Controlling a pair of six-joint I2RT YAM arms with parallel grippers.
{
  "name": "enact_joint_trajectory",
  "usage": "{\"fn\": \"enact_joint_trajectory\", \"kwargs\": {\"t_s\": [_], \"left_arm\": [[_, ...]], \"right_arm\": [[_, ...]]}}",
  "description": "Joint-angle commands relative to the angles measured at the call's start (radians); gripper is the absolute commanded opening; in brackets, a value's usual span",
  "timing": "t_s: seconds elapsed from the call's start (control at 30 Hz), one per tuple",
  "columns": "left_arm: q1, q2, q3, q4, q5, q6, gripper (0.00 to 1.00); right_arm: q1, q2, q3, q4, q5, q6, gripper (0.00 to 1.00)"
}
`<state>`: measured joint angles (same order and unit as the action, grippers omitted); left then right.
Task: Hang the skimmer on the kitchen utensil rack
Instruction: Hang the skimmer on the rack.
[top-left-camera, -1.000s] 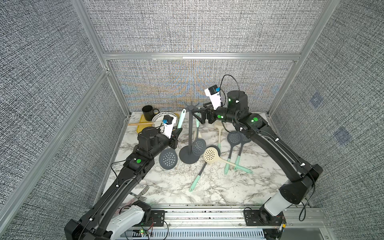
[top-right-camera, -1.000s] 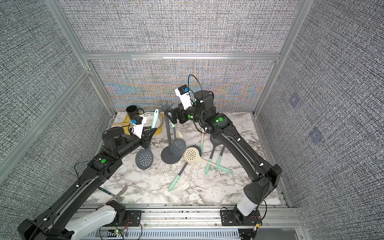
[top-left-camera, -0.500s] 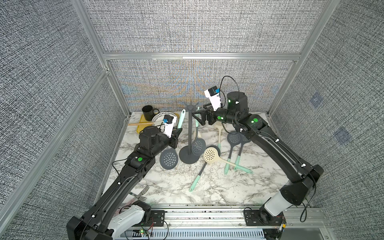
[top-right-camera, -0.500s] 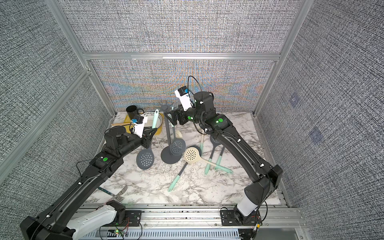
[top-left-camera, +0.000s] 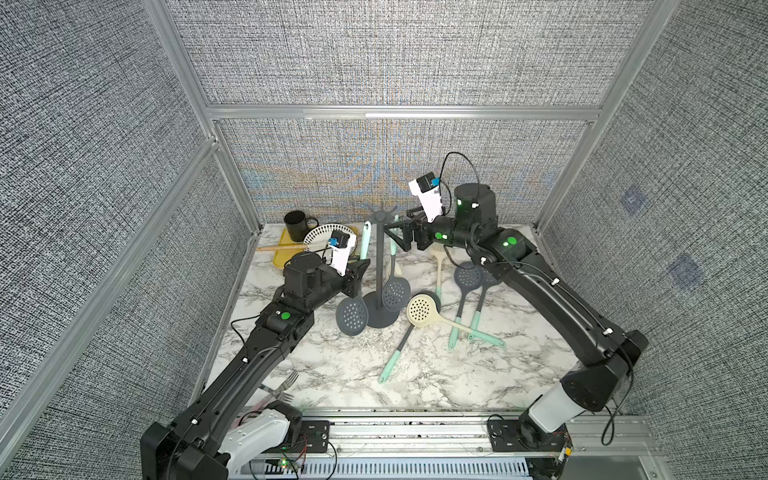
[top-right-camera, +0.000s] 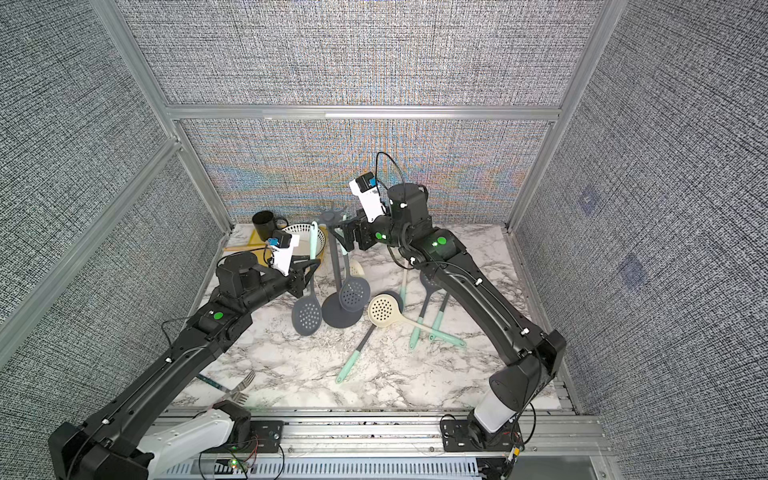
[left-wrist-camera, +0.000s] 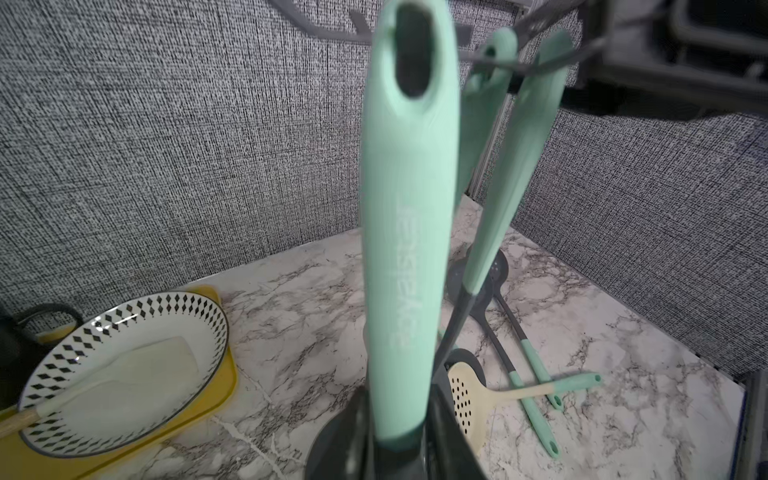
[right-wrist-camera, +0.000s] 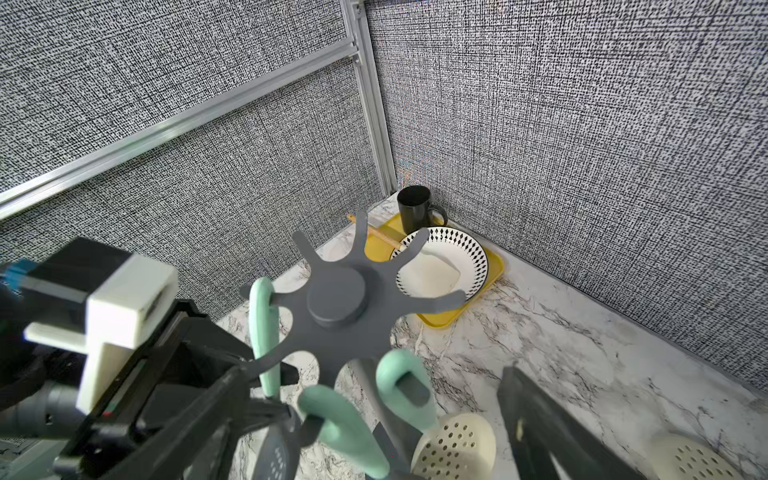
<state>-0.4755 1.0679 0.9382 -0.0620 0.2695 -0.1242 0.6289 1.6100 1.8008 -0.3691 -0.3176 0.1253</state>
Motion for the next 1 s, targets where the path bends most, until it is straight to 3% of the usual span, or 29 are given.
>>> {"fn": "enact_joint_trajectory", "kwargs": {"t_s": [0.0,0.23,0.37,0.53,0.63,0.77,0.97], "left_arm": [[0.000,0.003,0.009,-0.016,0.003,-0.003,0.66],[0.001,-0.017,0.037,-0.035,-0.031,0.003,0.98],[-0.001,-0.088,0.008,-0.090,-0.154,-0.062,0.99],[-0.035,-0.182,-0.059,-0.238,-0.303,-0.224,1.00],[-0.148,-0.214,-0.109,-0.319,-0.426,-0.282,0.99],[-0.370,-0.233,-0.198,-0.332,-0.625,-0.324,1.00],[-0.570,-0.132,-0.245,-0.240,-0.705,-0.369,0.99]], "right_arm": [[0.001,-0.017,-0.004,0.023,0.002,-0.003,0.97],[0.000,-0.169,-0.164,0.152,0.052,-0.012,0.99],[-0.008,-0.338,-0.405,0.211,0.187,0.016,0.99],[-0.048,-0.517,-0.708,0.167,0.362,0.171,0.99],[-0.084,-0.562,-0.837,0.084,0.392,0.296,0.99],[-0.127,-0.532,-0.936,0.006,0.378,0.440,0.99],[-0.200,-0.462,-0.992,-0.001,0.383,0.435,0.99]]}}
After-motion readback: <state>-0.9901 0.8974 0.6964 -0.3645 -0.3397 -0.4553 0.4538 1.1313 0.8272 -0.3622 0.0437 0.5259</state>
